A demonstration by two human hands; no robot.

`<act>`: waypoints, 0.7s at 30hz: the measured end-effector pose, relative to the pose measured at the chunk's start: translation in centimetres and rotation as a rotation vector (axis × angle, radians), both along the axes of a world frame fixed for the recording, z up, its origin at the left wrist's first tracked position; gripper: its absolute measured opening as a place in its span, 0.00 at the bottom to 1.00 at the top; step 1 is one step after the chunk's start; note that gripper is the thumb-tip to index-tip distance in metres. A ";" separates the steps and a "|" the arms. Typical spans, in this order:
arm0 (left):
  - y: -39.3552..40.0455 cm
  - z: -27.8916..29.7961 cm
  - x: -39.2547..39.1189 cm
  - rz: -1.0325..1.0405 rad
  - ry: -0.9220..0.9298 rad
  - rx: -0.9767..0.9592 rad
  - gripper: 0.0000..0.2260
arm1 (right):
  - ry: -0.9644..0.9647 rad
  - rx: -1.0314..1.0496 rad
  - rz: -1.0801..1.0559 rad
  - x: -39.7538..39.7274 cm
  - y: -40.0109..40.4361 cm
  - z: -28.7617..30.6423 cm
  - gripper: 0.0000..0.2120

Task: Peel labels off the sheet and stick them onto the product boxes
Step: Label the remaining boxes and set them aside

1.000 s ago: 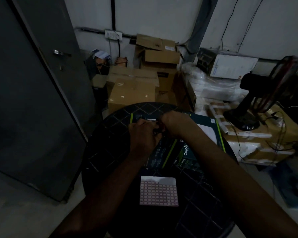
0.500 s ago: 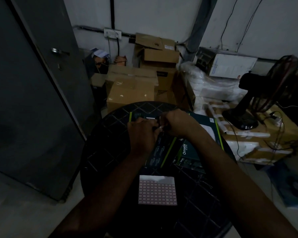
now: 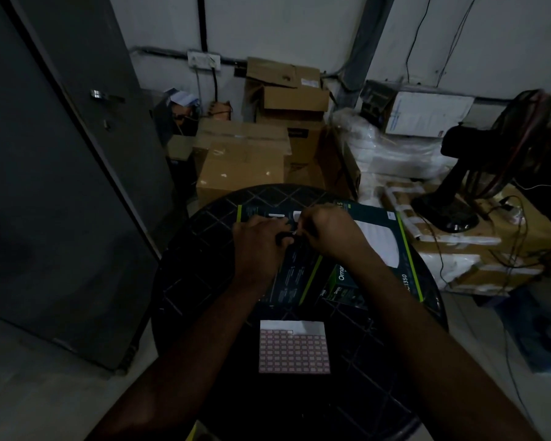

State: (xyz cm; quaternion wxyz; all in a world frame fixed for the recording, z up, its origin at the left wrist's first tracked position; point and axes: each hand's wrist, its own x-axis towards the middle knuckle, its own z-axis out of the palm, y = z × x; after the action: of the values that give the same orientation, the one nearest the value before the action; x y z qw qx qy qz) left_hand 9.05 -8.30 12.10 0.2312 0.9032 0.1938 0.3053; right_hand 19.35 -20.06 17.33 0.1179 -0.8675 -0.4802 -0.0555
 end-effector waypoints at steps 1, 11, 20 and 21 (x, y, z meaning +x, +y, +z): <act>0.0 0.0 0.0 -0.001 0.000 -0.003 0.12 | -0.022 -0.026 0.004 -0.1 0.1 0.1 0.02; 0.2 -0.1 -0.2 -0.001 0.060 0.033 0.17 | -0.201 -0.272 0.051 -0.2 1.2 1.1 0.08; 0.2 0.2 -0.4 -0.010 0.052 -0.002 0.17 | -0.200 -0.312 0.070 -0.2 1.5 1.5 0.09; 0.2 0.2 -0.4 -0.005 0.060 0.004 0.16 | -0.209 -0.304 0.072 -0.2 1.5 1.5 0.08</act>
State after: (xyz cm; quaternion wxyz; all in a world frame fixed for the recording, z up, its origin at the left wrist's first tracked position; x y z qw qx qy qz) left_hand 8.65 -8.09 12.30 0.2243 0.9129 0.1977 0.2779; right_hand 19.11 -18.55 18.78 -0.0632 -0.8471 -0.5233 -0.0678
